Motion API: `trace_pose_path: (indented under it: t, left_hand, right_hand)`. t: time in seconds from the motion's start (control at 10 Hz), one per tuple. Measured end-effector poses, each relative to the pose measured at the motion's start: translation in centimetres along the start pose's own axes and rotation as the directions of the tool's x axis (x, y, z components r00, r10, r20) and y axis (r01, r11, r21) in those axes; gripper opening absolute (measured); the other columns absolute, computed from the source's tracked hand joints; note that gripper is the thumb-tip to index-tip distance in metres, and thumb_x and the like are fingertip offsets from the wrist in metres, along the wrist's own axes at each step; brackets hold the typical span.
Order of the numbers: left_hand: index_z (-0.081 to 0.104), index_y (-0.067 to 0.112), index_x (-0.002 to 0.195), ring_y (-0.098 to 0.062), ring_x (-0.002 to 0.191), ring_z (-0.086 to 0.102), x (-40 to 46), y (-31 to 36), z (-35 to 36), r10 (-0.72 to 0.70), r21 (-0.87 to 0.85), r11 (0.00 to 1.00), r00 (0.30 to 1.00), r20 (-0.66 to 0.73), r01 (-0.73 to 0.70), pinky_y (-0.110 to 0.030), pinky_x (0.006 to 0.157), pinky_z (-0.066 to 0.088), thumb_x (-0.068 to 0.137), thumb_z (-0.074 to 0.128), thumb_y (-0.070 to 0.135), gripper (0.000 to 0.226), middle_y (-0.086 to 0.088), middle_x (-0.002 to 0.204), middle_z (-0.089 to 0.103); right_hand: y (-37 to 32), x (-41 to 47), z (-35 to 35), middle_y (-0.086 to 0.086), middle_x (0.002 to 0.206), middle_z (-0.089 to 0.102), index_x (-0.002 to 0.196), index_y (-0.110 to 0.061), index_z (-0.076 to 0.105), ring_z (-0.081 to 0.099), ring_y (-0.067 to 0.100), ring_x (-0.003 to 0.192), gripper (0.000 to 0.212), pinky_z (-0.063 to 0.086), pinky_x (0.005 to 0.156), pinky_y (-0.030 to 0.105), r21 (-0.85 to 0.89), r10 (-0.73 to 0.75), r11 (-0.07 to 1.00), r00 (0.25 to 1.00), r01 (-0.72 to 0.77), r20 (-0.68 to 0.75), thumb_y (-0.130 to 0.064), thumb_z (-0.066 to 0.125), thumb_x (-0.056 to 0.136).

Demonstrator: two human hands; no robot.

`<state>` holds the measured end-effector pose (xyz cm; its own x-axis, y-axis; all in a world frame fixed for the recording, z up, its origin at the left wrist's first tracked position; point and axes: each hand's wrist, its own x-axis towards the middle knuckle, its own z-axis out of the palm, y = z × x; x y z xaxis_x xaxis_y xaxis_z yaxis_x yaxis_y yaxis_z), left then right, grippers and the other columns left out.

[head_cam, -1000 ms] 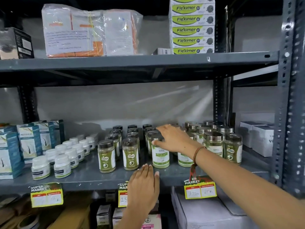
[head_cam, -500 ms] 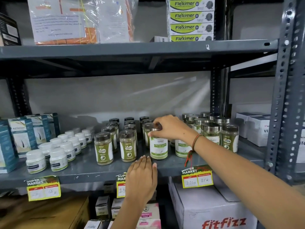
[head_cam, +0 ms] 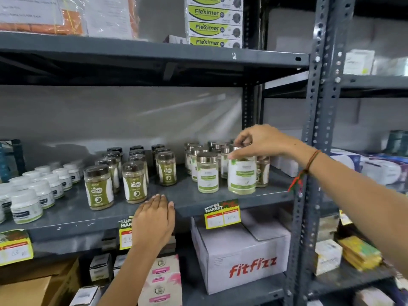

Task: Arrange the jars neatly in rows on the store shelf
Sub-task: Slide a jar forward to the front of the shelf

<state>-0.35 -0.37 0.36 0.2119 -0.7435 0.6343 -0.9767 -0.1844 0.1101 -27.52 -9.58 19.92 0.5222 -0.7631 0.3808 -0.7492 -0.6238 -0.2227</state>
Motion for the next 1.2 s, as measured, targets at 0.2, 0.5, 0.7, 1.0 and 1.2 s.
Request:
trace_pose_path:
  t: [0.2,0.5,0.7,1.0,1.2]
  left_hand:
    - [0.067,0.001,0.11,-0.028,0.106,0.064,-0.1,0.0,0.0,-0.01,0.005,1.0,1.0,0.007,0.01,-0.042,0.094,0.049,0.092,0.03,0.035,0.053,-0.017,0.112,0.069]
    - [0.066,0.002,0.11,-0.028,0.105,0.064,-0.1,0.1,0.5,-0.034,0.034,0.999,0.999,0.019,0.034,-0.043,0.092,0.05,0.092,0.029,0.037,0.054,-0.017,0.111,0.069]
    - [0.065,0.002,0.112,-0.028,0.107,0.063,0.1,0.1,0.7,-0.049,0.034,0.998,0.998,0.027,0.048,-0.044,0.093,0.05,0.092,0.028,0.039,0.056,-0.017,0.113,0.069]
    - [0.065,0.001,0.113,-0.028,0.108,0.063,0.1,0.3,0.5,-0.064,0.032,0.998,0.997,0.034,0.063,-0.044,0.094,0.049,0.092,0.028,0.04,0.057,-0.017,0.113,0.068]
    - [0.065,0.0,0.111,-0.03,0.106,0.064,-0.1,0.5,0.0,-0.068,0.033,0.997,0.996,0.051,0.066,-0.045,0.092,0.051,0.092,0.029,0.038,0.056,-0.019,0.112,0.069]
  right_hand:
    - [6.2,-0.7,-2.3,0.004,0.087,0.077,0.091,-0.016,0.074,0.073,0.014,0.074,0.079,0.06,0.066,0.027,-0.185,0.146,0.973,0.989,-0.138,0.029,-0.083,0.067,0.05]
    - [9.7,0.5,-0.9,-0.001,0.095,0.063,0.098,-0.024,0.061,0.069,0.015,0.063,0.06,0.056,0.051,0.026,-0.327,0.337,0.895,0.94,-0.305,0.046,-0.07,0.074,0.063]
    - [10.7,1.8,0.1,0.004,0.095,0.063,0.093,-0.017,0.06,0.069,0.02,0.072,0.05,0.063,0.065,0.035,-0.372,0.38,0.871,0.92,-0.32,0.1,-0.062,0.071,0.074]
    - [10.8,1.8,0.1,0.006,0.107,0.061,0.118,-0.012,0.06,0.067,0.023,0.089,0.061,0.062,0.071,0.036,-0.393,0.427,0.852,0.894,-0.347,0.136,-0.06,0.065,0.081]
    - [10.3,1.7,0.2,0.007,0.112,0.061,0.124,-0.013,0.057,0.059,0.026,0.095,0.07,0.052,0.072,0.037,-0.544,0.437,0.776,0.894,-0.319,0.1,-0.07,0.05,0.084]
